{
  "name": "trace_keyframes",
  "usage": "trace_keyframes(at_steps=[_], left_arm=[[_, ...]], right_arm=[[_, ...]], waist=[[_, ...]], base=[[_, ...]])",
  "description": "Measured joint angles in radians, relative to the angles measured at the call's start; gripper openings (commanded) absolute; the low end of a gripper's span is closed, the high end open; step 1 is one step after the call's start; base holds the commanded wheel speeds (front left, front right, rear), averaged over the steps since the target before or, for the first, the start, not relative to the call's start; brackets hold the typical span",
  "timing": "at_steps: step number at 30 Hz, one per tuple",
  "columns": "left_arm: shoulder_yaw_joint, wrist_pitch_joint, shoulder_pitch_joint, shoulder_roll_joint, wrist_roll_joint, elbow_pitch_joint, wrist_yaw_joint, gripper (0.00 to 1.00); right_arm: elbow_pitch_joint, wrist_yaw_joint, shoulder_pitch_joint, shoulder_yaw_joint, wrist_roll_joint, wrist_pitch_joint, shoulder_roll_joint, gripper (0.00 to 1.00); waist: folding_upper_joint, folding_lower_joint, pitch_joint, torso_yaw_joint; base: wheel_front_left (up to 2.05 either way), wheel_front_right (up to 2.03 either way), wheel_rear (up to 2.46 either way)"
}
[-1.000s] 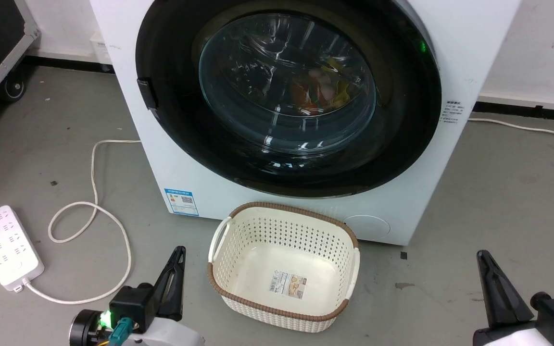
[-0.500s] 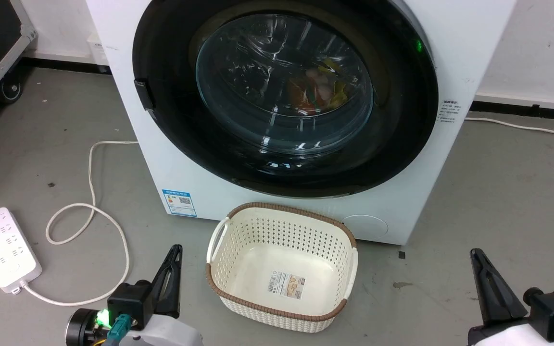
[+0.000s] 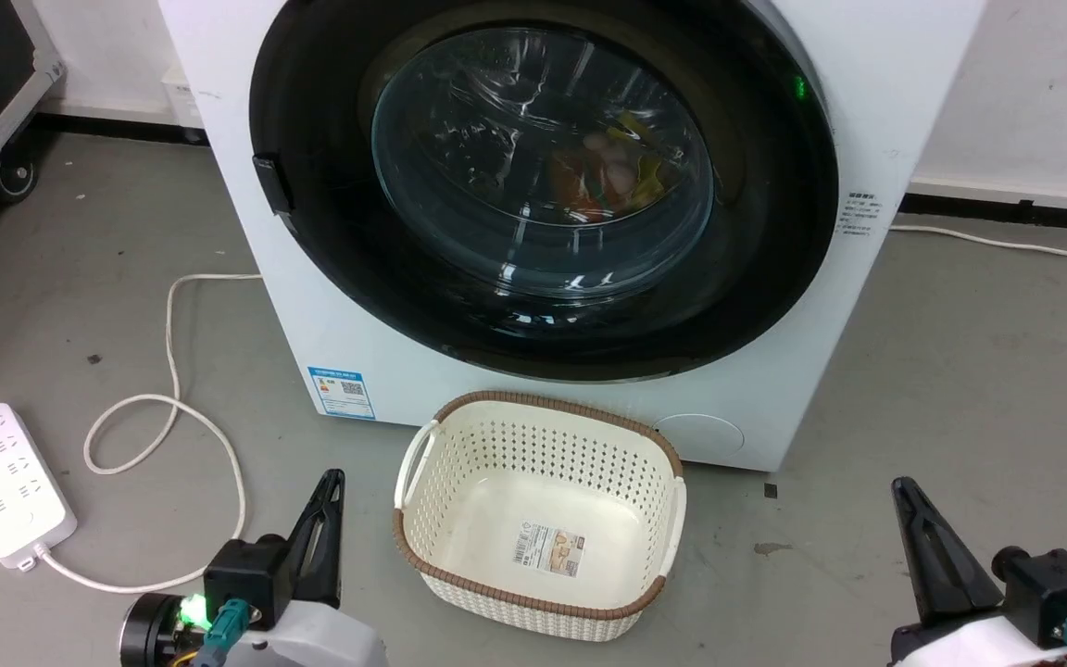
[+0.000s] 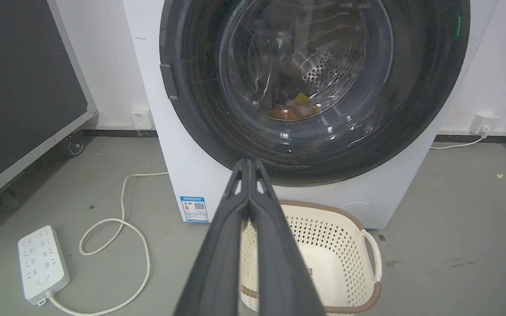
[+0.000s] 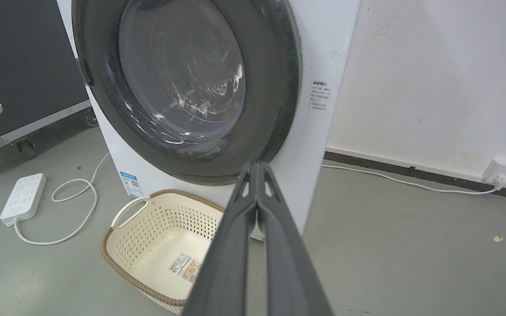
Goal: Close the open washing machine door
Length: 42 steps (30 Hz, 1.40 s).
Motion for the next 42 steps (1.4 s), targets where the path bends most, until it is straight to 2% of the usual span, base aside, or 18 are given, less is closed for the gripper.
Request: trace_keyframes(at_steps=[42], left_arm=[[0.027, 0.088, 0.000, 0.000, 0.022, -0.054, 0.031, 0.00]], right_arm=[[0.002, 0.000, -0.041, 0.049, -0.012, 0.088, 0.000, 0.00]], waist=[[0.0000, -0.0001, -0.002, -0.020]], base=[[0.00, 0.00, 0.00]])
